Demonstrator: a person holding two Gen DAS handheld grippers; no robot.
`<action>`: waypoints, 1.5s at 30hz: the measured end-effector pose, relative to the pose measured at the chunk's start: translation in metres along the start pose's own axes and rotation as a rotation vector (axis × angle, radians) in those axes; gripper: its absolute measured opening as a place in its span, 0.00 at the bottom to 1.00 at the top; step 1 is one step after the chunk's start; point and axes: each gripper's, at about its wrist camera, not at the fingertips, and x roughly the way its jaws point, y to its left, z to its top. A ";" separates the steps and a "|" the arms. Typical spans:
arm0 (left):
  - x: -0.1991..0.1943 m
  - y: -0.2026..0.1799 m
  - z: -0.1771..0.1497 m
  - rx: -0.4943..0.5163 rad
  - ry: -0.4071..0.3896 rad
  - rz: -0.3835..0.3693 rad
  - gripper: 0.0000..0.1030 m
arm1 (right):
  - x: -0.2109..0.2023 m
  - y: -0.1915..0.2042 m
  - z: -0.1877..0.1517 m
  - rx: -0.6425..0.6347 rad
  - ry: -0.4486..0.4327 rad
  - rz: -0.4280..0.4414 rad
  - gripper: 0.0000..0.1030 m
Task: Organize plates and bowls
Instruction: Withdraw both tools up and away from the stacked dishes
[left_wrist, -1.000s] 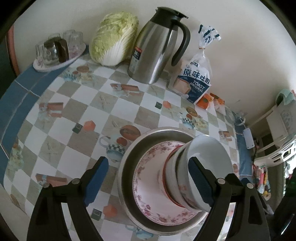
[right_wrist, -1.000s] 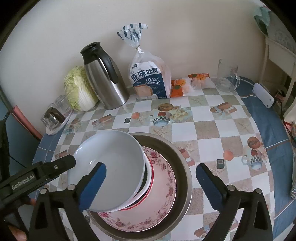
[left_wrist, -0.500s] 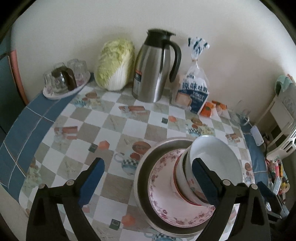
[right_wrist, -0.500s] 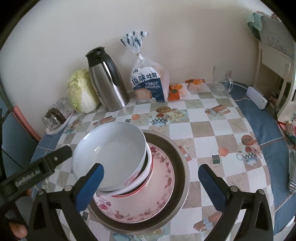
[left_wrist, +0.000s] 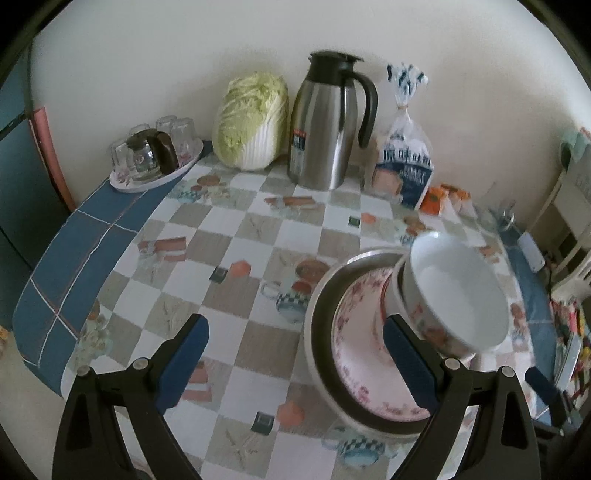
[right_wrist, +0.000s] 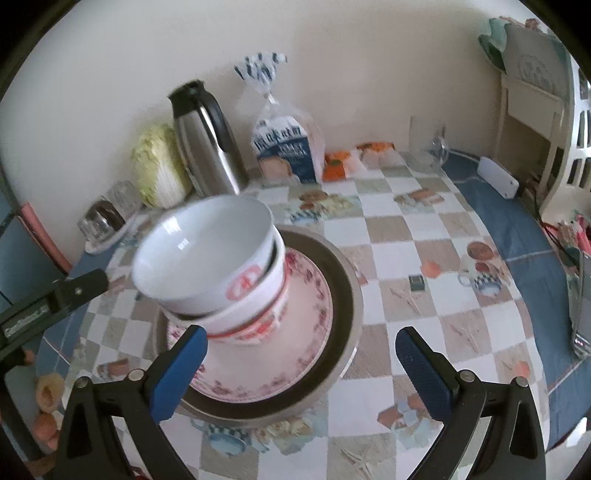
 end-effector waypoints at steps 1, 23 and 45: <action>0.004 -0.001 -0.003 0.017 0.027 0.005 0.93 | 0.002 -0.001 -0.002 0.001 0.010 -0.005 1.00; 0.046 0.000 -0.027 0.100 0.204 0.033 0.93 | 0.022 -0.023 -0.010 0.047 0.090 -0.070 1.00; 0.041 0.001 -0.023 0.069 0.200 0.009 0.93 | 0.024 -0.022 -0.011 0.031 0.103 -0.069 1.00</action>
